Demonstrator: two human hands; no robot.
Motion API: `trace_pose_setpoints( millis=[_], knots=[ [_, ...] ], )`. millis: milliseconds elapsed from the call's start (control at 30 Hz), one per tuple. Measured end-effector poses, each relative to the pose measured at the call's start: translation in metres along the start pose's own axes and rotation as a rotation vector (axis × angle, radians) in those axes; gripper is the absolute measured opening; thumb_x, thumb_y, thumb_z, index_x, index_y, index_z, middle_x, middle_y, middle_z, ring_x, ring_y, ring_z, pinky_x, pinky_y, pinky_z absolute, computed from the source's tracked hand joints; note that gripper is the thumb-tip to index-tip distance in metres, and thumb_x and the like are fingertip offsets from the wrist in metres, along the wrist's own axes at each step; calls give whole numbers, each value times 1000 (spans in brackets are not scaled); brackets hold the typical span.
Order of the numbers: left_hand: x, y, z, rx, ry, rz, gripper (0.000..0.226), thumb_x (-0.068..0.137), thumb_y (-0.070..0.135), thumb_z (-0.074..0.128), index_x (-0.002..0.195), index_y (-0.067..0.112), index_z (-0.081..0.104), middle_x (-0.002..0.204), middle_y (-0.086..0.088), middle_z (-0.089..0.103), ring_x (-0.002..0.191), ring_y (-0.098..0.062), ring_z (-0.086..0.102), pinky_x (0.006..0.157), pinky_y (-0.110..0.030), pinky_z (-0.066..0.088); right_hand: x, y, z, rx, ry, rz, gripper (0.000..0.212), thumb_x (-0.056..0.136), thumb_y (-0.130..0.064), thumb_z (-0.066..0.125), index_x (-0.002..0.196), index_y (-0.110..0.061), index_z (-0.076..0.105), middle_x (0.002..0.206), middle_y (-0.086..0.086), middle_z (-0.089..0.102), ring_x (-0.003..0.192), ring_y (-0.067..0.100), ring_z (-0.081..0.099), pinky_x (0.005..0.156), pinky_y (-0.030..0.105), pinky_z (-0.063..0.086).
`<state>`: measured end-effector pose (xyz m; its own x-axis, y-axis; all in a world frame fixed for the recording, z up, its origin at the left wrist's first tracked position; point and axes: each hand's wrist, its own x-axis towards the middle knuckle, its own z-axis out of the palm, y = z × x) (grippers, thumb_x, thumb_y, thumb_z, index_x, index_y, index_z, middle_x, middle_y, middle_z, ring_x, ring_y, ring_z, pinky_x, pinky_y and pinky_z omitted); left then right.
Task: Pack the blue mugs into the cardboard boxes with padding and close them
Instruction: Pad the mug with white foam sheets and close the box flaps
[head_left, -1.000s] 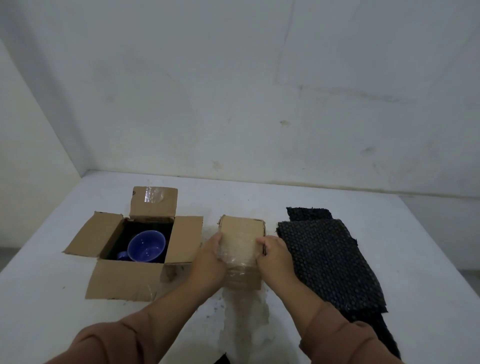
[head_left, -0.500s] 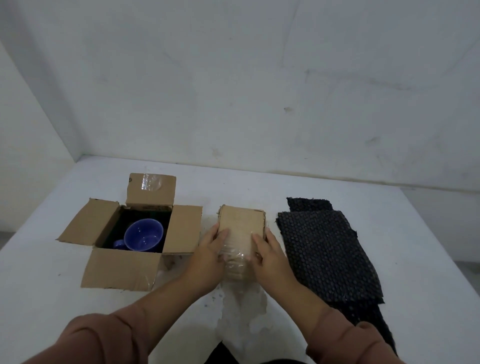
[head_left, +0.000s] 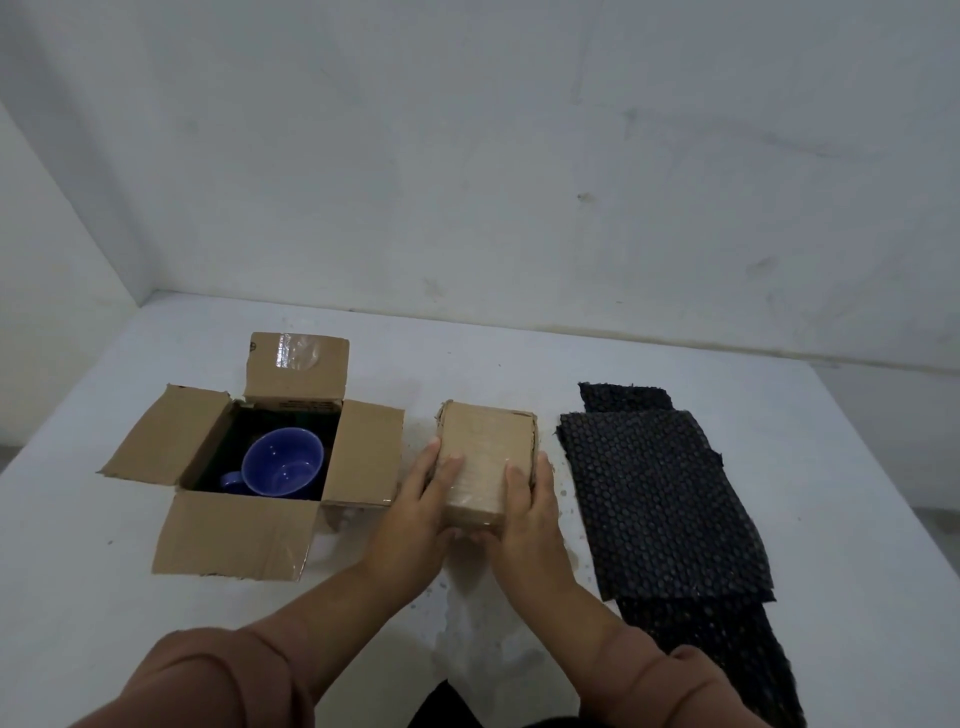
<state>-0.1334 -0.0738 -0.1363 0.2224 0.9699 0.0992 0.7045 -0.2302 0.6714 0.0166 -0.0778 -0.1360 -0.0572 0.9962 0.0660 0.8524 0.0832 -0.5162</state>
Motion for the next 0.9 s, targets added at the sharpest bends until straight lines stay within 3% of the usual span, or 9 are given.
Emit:
trace_pose_setpoints(
  millis=[133, 267, 433, 533, 633, 767, 900],
  knots=[
    [1, -4, 5, 7, 39, 25, 77, 77, 6, 73, 142, 8, 33, 155, -18, 12, 140, -34, 23, 109, -41, 35, -1, 1, 5, -20, 63, -60, 88, 72, -25, 78, 135, -16, 17, 147, 37, 14, 130, 52, 33, 95, 45, 47],
    [1, -3, 13, 32, 63, 5, 77, 77, 8, 73, 142, 8, 32, 155, -20, 13, 138, -39, 27, 104, -45, 39, -4, 1, 7, -23, 116, -80, 84, 68, -19, 81, 130, -12, 24, 138, 43, 29, 115, 56, 49, 77, 45, 56],
    [0, -6, 13, 59, 54, 19, 75, 78, 9, 73, 142, 7, 34, 154, -22, 13, 134, -42, 34, 97, -49, 45, -4, 1, 8, -4, 143, -103, 80, 73, -23, 78, 129, -16, 22, 141, 41, 26, 118, 55, 46, 74, 43, 57],
    [0, -8, 11, 66, 53, 54, 74, 76, 9, 75, 140, 5, 38, 152, -26, 19, 130, -46, 39, 91, -52, 49, -4, 2, 7, -25, 143, -114, 82, 69, -15, 81, 128, -12, 25, 137, 43, 32, 112, 54, 52, 70, 41, 58],
    [-1, -10, 9, 62, 51, 94, 80, 72, 7, 78, 138, 14, 32, 149, -30, 24, 125, -48, 45, 84, -53, 53, -5, 4, 8, -34, 145, -116, 80, 69, -12, 81, 129, -11, 28, 136, 42, 34, 111, 54, 53, 69, 39, 57],
    [0, -11, 12, 67, 36, 88, 83, 68, 10, 82, 138, 9, 37, 149, -30, 23, 124, -49, 45, 84, -52, 53, -4, 6, 7, -31, 133, -135, 86, 66, -24, 84, 129, -10, 27, 135, 44, 33, 113, 56, 50, 72, 45, 57],
    [0, -8, 13, 74, 44, 72, 86, 70, 15, 81, 133, 23, 22, 150, -29, 23, 123, -47, 48, 79, -49, 55, -3, 5, 4, -51, 136, -149, 87, 61, -25, 87, 125, -6, 31, 129, 46, 38, 108, 57, 53, 70, 45, 58]
  ],
)
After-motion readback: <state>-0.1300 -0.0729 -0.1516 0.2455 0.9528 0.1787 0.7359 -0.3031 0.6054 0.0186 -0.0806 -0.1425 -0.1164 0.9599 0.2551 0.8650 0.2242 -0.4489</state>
